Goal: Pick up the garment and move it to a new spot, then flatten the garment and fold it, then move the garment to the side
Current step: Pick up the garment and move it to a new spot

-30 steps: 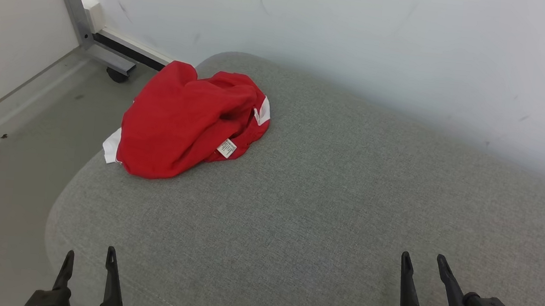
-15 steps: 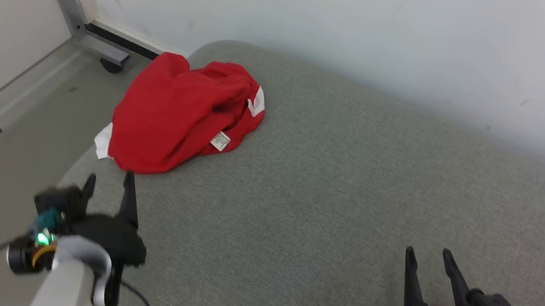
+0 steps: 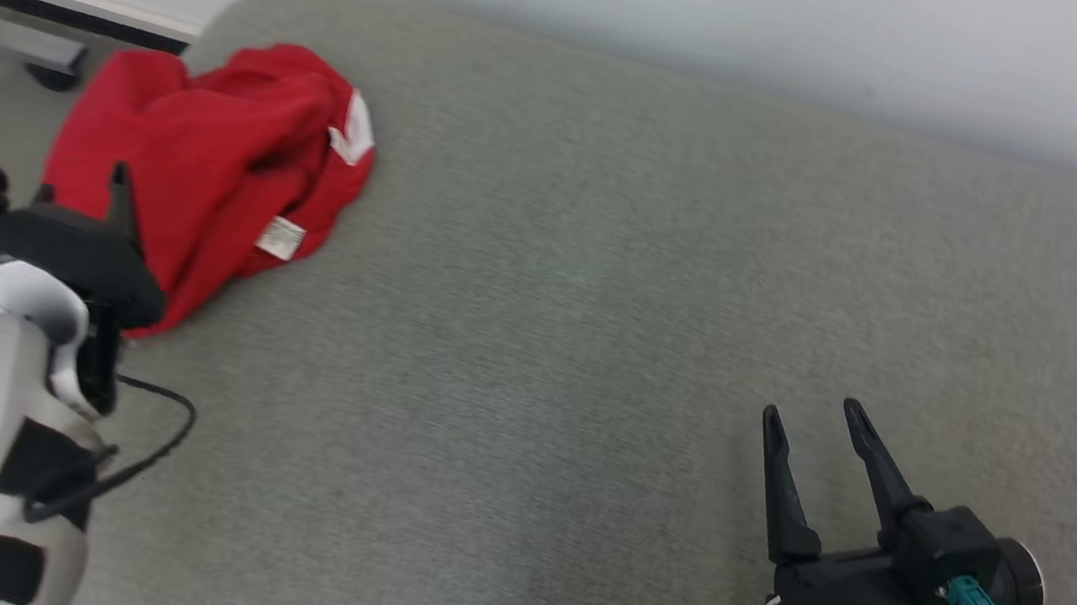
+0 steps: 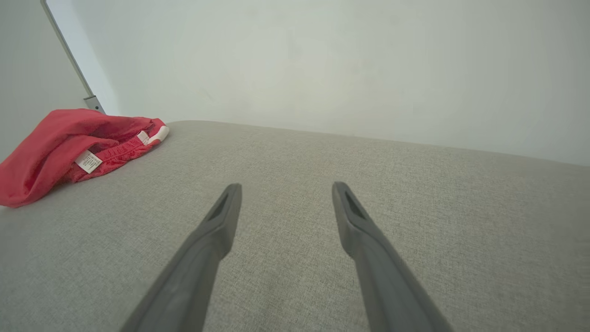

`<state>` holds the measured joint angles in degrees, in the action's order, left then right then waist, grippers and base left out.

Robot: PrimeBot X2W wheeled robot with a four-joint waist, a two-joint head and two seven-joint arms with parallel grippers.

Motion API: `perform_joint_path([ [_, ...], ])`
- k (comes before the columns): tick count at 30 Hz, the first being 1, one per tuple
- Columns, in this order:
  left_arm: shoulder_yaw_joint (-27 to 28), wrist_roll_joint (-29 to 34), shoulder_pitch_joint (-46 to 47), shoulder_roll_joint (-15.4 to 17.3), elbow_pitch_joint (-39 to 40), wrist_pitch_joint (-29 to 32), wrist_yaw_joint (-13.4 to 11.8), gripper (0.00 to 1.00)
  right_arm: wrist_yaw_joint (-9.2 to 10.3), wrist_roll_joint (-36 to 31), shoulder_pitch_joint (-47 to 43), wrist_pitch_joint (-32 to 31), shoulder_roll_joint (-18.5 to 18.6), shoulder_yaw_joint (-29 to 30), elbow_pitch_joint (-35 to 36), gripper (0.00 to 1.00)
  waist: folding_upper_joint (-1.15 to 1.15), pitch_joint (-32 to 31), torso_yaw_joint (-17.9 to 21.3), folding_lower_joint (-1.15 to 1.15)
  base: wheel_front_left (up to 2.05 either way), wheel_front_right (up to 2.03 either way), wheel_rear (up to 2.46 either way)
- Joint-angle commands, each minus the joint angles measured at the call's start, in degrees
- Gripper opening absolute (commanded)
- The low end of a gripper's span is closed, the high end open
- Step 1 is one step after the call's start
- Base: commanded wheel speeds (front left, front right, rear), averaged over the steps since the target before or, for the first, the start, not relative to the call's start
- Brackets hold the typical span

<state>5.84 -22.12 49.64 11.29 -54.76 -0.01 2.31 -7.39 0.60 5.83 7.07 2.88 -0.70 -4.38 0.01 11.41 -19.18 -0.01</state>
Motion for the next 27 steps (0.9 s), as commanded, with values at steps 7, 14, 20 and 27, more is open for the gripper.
perform_joint_path([
  [7,1.6,-0.3,3.1,5.9,-6.1,1.0,-2.7,1.0,-0.19,-0.7,-0.4,-1.8,0.0,-0.5,5.2,1.0,-0.01,11.3,13.5,0.01,0.0,0.0,0.0],
  [14,1.4,-0.1,5.2,8.9,-10.2,2.3,-4.5,1.0,-0.19,0.3,-1.1,-1.8,-0.1,0.1,7.0,1.0,-0.01,13.5,16.1,0.01,0.0,0.0,0.0],
  [20,0.4,0.6,6.3,9.3,-11.4,1.3,-5.4,0.0,-0.19,1.8,-0.3,-0.6,-0.1,-0.9,5.6,1.0,-0.01,12.6,15.8,0.01,0.0,0.0,0.0],
  [27,-2.7,2.9,7.3,10.7,-10.3,2.1,-4.0,0.0,-0.19,4.6,0.7,1.8,-0.1,-1.3,1.3,1.0,-0.01,7.2,13.4,0.01,0.0,0.0,0.0],
])
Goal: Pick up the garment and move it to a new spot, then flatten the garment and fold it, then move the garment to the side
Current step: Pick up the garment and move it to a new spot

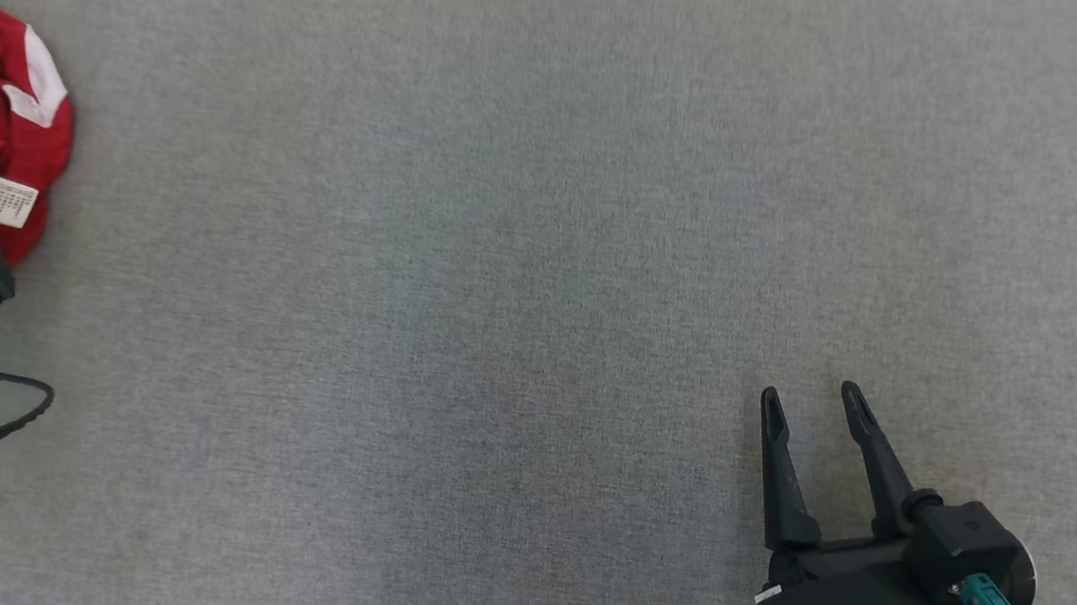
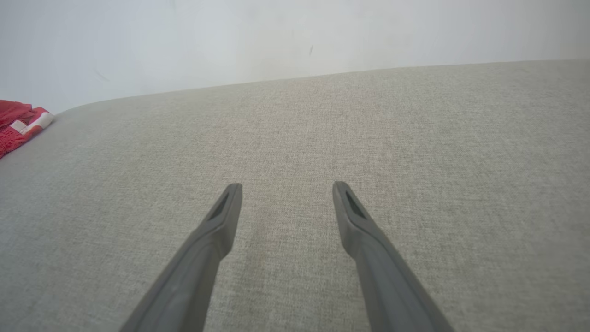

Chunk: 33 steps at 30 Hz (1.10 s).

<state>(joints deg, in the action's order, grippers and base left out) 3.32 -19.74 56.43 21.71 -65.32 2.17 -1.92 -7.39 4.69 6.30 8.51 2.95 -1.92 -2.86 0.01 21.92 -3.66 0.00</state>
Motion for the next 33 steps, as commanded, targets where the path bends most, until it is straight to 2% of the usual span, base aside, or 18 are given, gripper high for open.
perform_joint_path([
  [1,-0.6,0.8,0.5,0.6,0.5,0.3,0.3,0.0,-0.19,1.0,0.2,0.9,-0.1,-0.2,-1.0,1.0,-0.01,-4.5,-2.5,0.0,0.0,0.0,0.0],
  [6,-3.0,2.5,1.5,1.9,3.5,1.2,1.5,0.0,-0.19,3.3,-0.2,2.9,-0.1,-0.2,-5.0,1.0,-0.01,-10.4,-4.4,0.0,0.0,0.0,0.0],
  [14,-6.6,4.1,3.3,2.4,10.7,1.4,5.6,0.0,-0.19,6.4,-1.8,5.4,-0.1,1.2,-9.8,1.0,-0.01,-18.8,-5.0,0.0,0.0,0.0,0.0],
  [18,-8.4,3.1,4.3,-0.3,16.1,1.6,7.4,0.0,-0.19,7.3,-2.3,6.2,-0.1,2.6,-11.3,1.0,-0.01,-22.2,-3.6,0.0,0.0,0.0,0.0],
  [24,-13.1,2.3,3.2,-6.0,25.7,2.1,8.8,0.0,-0.19,6.1,-2.9,6.6,-0.1,5.1,-12.0,1.0,-0.01,-24.5,0.2,0.0,0.0,0.0,0.0],
  [27,-16.1,1.7,1.4,-9.6,30.1,2.3,8.9,0.0,-0.19,5.4,-2.8,6.6,-0.1,5.5,-11.9,1.0,-0.01,-25.0,2.9,0.0,0.0,0.0,0.0],
  [33,-20.6,-0.4,-2.3,-13.7,36.3,3.3,9.3,0.0,-0.19,4.8,-2.0,6.4,-0.1,4.8,-11.3,1.0,-0.01,-24.2,9.7,0.0,0.0,0.0,0.0],
])
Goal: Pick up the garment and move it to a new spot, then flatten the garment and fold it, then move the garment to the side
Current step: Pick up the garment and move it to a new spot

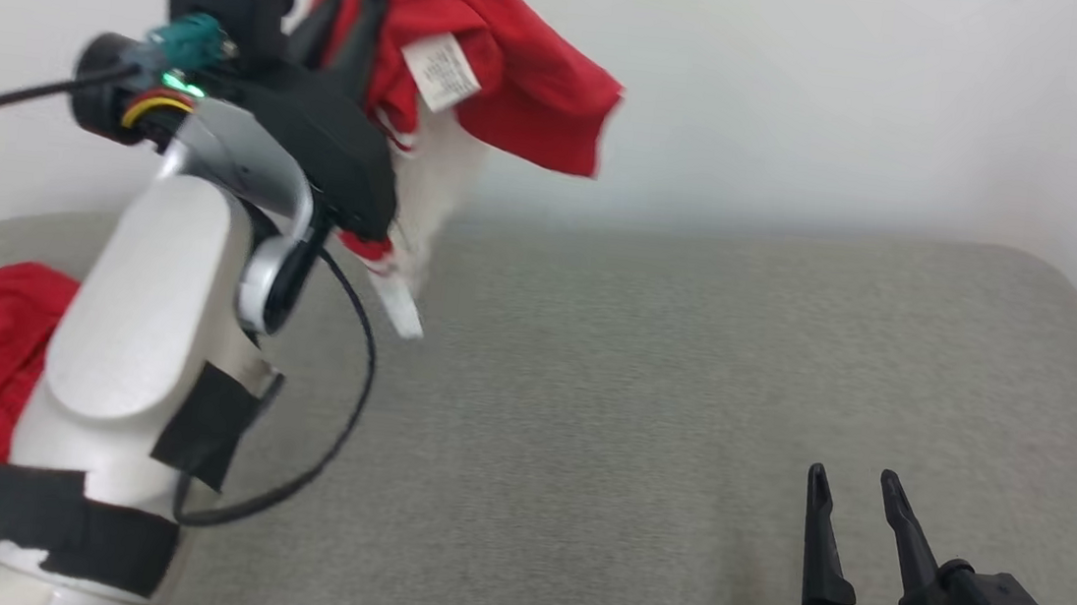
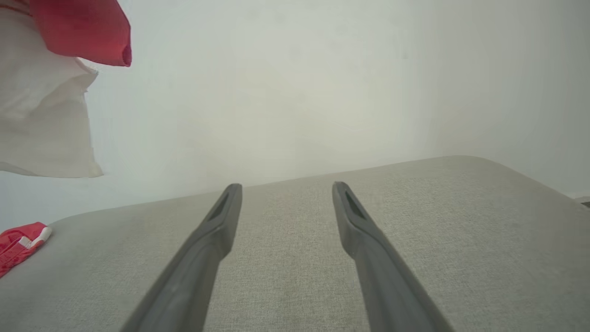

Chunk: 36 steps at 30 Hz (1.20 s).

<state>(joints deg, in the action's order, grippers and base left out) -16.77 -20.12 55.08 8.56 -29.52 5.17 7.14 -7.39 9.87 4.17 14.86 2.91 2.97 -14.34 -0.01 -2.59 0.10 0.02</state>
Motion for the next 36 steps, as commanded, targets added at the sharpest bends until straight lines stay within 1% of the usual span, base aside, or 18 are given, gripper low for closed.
perform_joint_path([
  [1,-1.0,-0.7,-1.9,-1.1,0.9,0.5,0.3,0.0,-0.19,-0.4,0.3,-0.1,0.0,-0.4,0.2,1.0,0.01,0.5,7.2,-0.02,0.0,0.0,0.0],
  [5,-2.4,-3.1,-5.1,-3.0,1.5,0.7,0.3,0.0,-0.19,-0.7,-0.2,-0.6,-0.1,-0.1,0.5,1.0,0.01,1.7,10.7,-0.02,0.0,0.0,0.0],
  [10,-4.9,-5.6,-10.6,-4.9,-0.9,-0.2,-0.1,0.0,-0.19,-0.7,0.2,-0.8,-0.1,-0.9,1.1,1.0,0.01,3.4,14.0,-0.02,0.0,0.0,0.0],
  [13,-7.3,-6.0,-13.3,-5.2,-3.7,-0.9,-0.5,0.0,-0.19,-0.3,0.6,-0.8,-0.1,-1.1,1.6,1.0,0.01,4.6,14.9,-0.02,0.0,0.0,0.0],
  [15,-9.3,-6.0,-15.1,-5.5,-6.0,-1.1,-0.4,0.0,-0.19,-0.2,0.8,-0.8,-0.1,-1.3,1.7,1.0,0.01,5.3,15.1,-0.02,0.0,0.0,0.0],
  [17,-11.0,-6.4,-16.4,-5.5,-8.6,-1.5,-0.8,0.0,-0.19,0.0,0.8,-0.7,-0.1,-1.6,1.6,1.0,0.01,5.8,15.1,-0.02,0.0,0.0,0.0],
  [18,-11.7,-6.8,-17.1,-5.6,-9.7,-1.7,-1.1,0.23,-0.19,0.1,0.8,-0.7,-0.1,-1.7,1.6,1.0,0.01,5.9,15.0,-0.02,0.0,0.0,0.0],
  [19,-12.7,-7.3,-17.6,-5.6,-10.6,-1.9,-1.0,0.68,-0.19,0.1,0.8,-0.7,-0.1,-1.8,1.5,1.0,0.01,6.1,14.9,-0.02,0.0,0.0,0.0],
  [20,-13.8,-8.5,-18.1,-5.7,-11.2,-2.1,-1.1,1.0,-0.19,0.2,0.8,-0.7,-0.1,-1.9,1.5,1.0,0.01,6.2,14.8,-0.02,0.0,0.0,0.0],
  [21,-13.8,-8.5,-18.1,-5.7,-11.2,-2.1,-1.1,1.0,-0.19,0.2,0.8,-0.7,-0.1,-1.9,1.5,1.0,0.01,6.2,14.8,-0.02,0.0,0.0,0.0],
  [24,-16.7,-11.5,-19.4,-5.6,-11.8,-2.8,-1.7,1.0,-0.19,0.2,0.8,-0.6,-0.1,-2.1,1.3,1.0,0.01,6.1,13.8,-0.02,0.0,0.0,0.0],
  [28,-19.3,-14.6,-20.5,-5.6,-11.2,-5.0,-3.6,1.0,-0.19,0.0,0.4,-0.6,-0.1,-2.1,1.1,1.0,0.01,5.5,12.0,-0.02,0.0,0.0,0.0],
  [32,-18.8,-15.5,-22.1,-5.7,-9.7,-10.7,-5.5,1.0,-0.19,-0.1,-0.4,-0.6,0.0,-1.3,0.9,1.0,0.01,4.4,9.9,-0.02,0.0,0.0,0.0],
  [33,-18.0,-15.3,-23.6,-5.1,-8.1,-14.4,-6.0,1.0,-0.2,-0.3,-0.8,-0.7,-0.1,-0.9,0.9,1.0,0.01,3.6,8.8,-0.02,0.0,0.0,0.0],
  [36,-16.8,-14.6,-26.4,-3.4,-3.6,-18.8,-5.5,1.0,-0.2,-0.4,-1.5,-0.9,-0.1,-0.2,1.1,1.0,0.01,2.7,7.3,-0.02,0.0,0.0,0.0],
])
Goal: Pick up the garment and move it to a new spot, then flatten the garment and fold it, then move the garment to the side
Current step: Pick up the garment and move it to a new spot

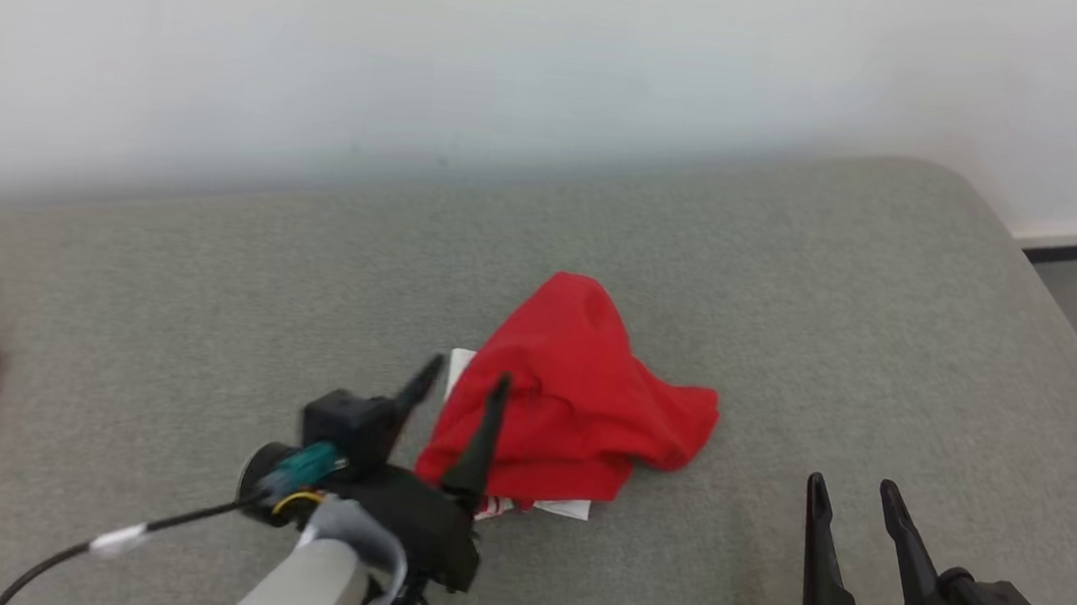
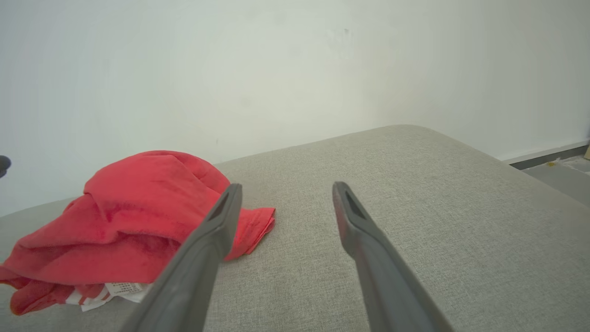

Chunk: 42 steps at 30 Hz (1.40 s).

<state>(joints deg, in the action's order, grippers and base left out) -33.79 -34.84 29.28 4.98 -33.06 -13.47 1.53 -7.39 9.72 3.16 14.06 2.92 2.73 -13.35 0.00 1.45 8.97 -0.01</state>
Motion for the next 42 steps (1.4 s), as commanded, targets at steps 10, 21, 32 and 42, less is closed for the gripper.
perform_joint_path([
  [10,18.7,9.4,-19.8,1.5,25.9,-1.7,-3.5,1.0,-0.2,-0.8,-1.8,0.0,-0.1,3.7,1.1,1.0,0.0,-2.6,-6.4,0.01,0.0,0.0,0.0],
  [21,29.4,22.8,-32.1,-1.2,26.5,-1.8,-0.3,1.0,-0.2,-2.5,-4.1,1.0,-0.1,3.6,-1.2,1.0,0.0,-3.3,-9.2,0.01,0.0,0.0,0.0],
  [32,33.3,24.2,-33.7,-1.8,21.3,-1.8,1.1,1.0,-0.2,-3.7,-6.1,1.2,-0.1,1.3,-2.3,1.0,0.0,-3.5,-8.9,0.01,0.0,0.0,0.0],
  [42,33.4,24.3,-32.5,-2.0,18.2,-1.8,2.5,1.0,-0.2,-3.2,-5.5,1.2,-0.1,1.1,-2.0,1.0,0.0,-3.3,-7.8,0.01,0.0,0.0,0.0],
])
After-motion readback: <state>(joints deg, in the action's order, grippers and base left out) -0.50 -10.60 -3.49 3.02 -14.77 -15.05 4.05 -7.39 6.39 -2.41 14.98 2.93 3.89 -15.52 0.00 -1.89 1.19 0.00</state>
